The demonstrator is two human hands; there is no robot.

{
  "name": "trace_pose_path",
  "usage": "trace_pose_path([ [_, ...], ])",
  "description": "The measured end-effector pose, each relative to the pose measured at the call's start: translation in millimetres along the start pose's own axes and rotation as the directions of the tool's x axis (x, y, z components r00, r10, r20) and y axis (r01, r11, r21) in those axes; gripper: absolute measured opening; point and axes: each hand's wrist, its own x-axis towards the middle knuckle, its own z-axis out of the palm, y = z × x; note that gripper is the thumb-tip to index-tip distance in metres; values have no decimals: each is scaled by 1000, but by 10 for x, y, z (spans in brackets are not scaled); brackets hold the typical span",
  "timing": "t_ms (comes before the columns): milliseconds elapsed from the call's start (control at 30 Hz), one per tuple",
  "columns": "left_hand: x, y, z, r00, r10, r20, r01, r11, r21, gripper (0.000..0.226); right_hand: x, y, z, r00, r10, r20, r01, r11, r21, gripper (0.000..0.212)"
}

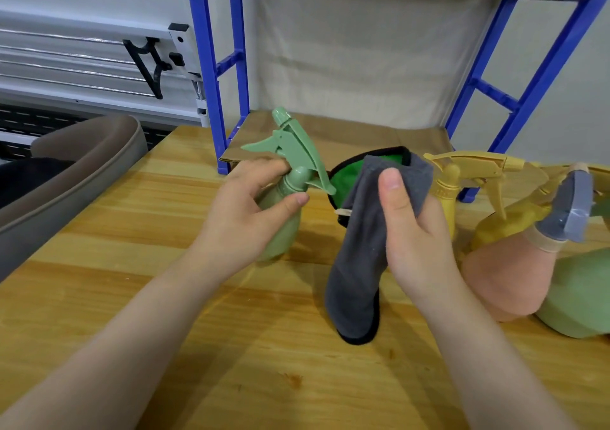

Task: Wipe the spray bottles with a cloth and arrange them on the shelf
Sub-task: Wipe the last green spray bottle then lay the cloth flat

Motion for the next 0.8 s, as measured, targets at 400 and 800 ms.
trace_pose_path([
  [400, -185, 165, 191, 927, 303, 223, -364, 870, 333, 26, -46, 120, 37, 967, -256, -9, 215, 831, -512, 43],
  [800, -179, 127, 183, 936, 281, 213, -341, 877, 338, 26, -53, 145, 72, 939, -343, 23, 279, 721, -635, 50],
])
